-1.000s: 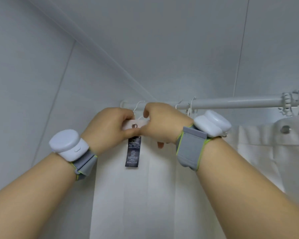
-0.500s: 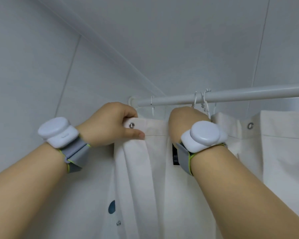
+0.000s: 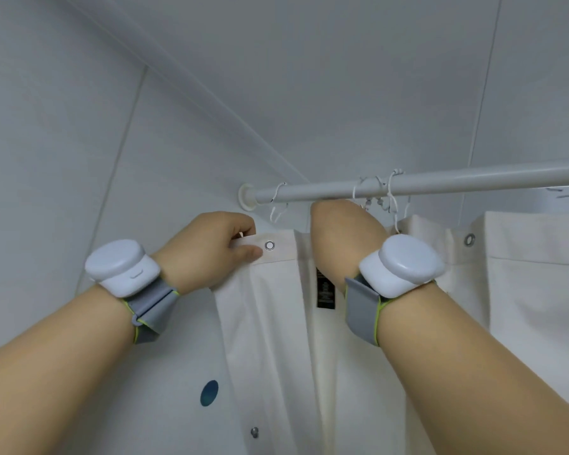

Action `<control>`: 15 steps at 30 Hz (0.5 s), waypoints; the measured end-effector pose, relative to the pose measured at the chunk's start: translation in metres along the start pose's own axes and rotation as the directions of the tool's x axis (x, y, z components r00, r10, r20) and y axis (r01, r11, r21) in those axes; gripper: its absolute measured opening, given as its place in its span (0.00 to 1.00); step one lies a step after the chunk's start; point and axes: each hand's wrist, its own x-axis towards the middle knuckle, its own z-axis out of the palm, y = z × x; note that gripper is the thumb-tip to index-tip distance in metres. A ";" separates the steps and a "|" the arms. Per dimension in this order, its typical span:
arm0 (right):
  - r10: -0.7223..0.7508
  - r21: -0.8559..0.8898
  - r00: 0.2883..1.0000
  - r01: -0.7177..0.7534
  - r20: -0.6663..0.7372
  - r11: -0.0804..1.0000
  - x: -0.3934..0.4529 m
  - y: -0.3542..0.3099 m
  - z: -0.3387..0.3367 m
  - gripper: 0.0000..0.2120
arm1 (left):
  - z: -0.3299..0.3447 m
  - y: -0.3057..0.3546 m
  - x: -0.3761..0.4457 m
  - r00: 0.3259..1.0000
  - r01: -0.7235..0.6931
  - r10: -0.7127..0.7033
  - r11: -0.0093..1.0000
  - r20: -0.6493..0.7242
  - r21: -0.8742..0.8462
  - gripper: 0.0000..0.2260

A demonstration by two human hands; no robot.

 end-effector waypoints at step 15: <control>-0.226 -0.015 0.937 0.230 -0.267 0.973 0.036 -0.032 -0.052 0.11 | 0.019 0.007 0.006 0.941 0.285 -0.329 0.654 0.076 -0.701 0.12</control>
